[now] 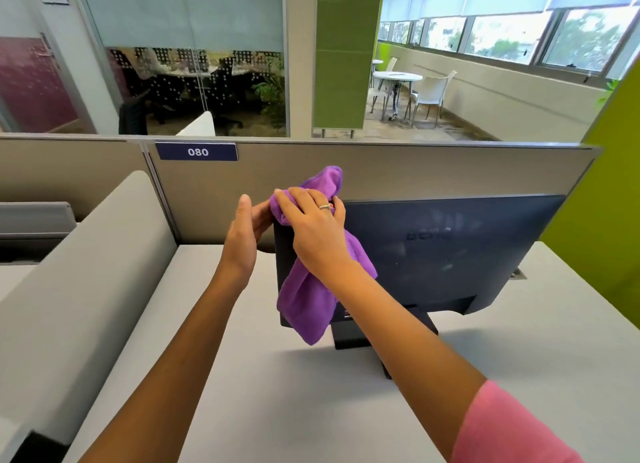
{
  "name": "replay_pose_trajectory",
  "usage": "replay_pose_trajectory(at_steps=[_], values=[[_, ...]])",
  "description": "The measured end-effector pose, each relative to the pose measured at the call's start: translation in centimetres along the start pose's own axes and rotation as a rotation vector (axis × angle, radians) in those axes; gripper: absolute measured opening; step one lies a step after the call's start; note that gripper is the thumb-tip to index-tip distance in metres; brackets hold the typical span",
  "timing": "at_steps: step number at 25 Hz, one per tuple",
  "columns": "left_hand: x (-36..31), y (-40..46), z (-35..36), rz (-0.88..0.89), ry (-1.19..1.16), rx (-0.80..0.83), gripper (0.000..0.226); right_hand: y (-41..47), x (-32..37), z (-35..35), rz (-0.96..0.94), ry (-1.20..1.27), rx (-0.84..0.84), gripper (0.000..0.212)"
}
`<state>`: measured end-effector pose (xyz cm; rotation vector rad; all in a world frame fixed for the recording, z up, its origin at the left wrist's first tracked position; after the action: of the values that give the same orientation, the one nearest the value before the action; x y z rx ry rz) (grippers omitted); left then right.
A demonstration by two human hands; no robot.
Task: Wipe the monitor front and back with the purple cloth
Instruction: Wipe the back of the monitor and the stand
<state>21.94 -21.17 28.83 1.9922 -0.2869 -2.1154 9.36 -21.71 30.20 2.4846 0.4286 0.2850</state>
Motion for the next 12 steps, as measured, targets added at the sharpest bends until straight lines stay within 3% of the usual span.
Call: replay_pose_trajectory(at_steps=[4, 10, 12], values=[[0.4, 0.7, -0.4, -0.020, 0.010, 0.022, 0.058, -0.9, -2.0, 0.2, 0.028, -0.059, -0.035, 0.058], [0.9, 0.8, -0.6, -0.023, 0.144, 0.114, 0.055, -4.0, -10.2, 0.1, 0.314, -0.073, -0.187, 0.075], [0.9, 0.8, -1.0, -0.032, 0.161, 0.133, 0.055, -5.2, -10.6, 0.7, 0.316, -0.035, -0.221, 0.081]])
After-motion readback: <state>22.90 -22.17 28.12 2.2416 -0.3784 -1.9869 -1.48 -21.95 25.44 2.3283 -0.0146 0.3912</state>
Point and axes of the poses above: each hand's wrist, its own y-axis towards the middle knuckle, its own z-axis out of the palm, x = y × z, the point moved 1 cm from there along y, towards the middle knuckle, and after that the axes turned 4 degrees about z, right-handed, at the moved point
